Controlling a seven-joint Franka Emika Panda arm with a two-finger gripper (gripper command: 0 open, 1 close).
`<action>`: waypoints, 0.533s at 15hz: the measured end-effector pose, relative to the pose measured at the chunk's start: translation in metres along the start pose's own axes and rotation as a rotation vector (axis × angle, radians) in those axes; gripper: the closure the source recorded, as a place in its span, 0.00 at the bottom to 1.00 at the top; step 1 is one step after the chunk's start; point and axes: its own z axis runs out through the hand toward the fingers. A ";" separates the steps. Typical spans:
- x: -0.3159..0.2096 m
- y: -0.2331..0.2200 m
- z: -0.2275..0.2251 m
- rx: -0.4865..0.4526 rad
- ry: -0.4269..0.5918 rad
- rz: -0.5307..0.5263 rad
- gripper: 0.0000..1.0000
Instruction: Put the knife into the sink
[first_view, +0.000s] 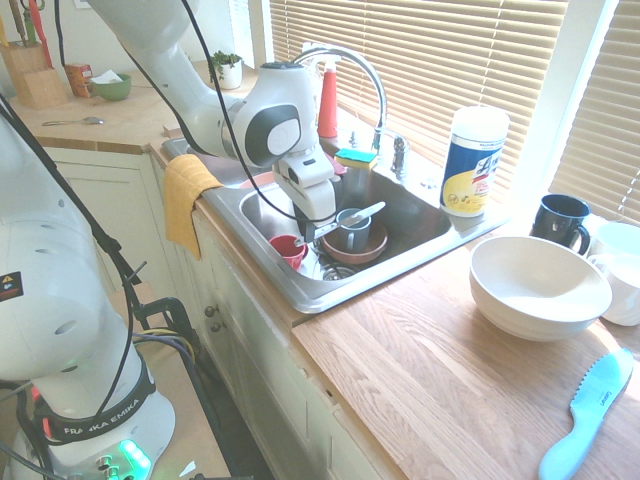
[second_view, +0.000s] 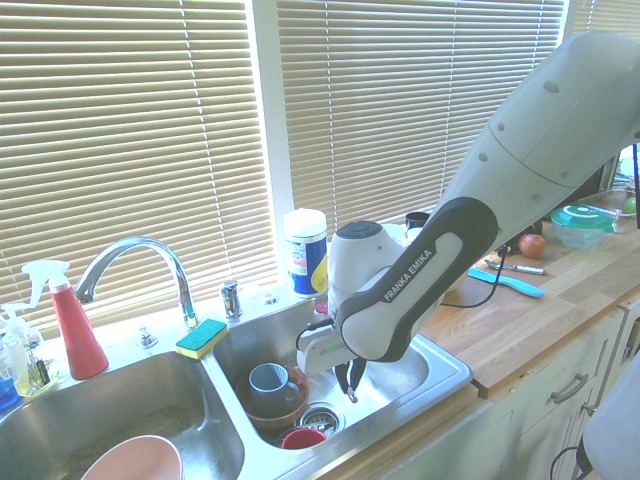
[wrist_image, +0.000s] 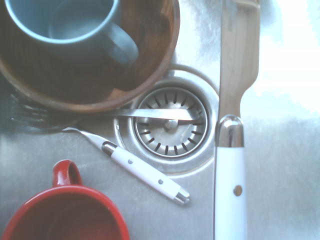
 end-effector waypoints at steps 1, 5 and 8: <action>0.001 -0.001 0.011 0.000 -0.003 0.000 1.00; 0.012 -0.016 0.054 -0.003 -0.021 0.000 1.00; 0.025 -0.024 0.093 -0.020 -0.030 -0.007 1.00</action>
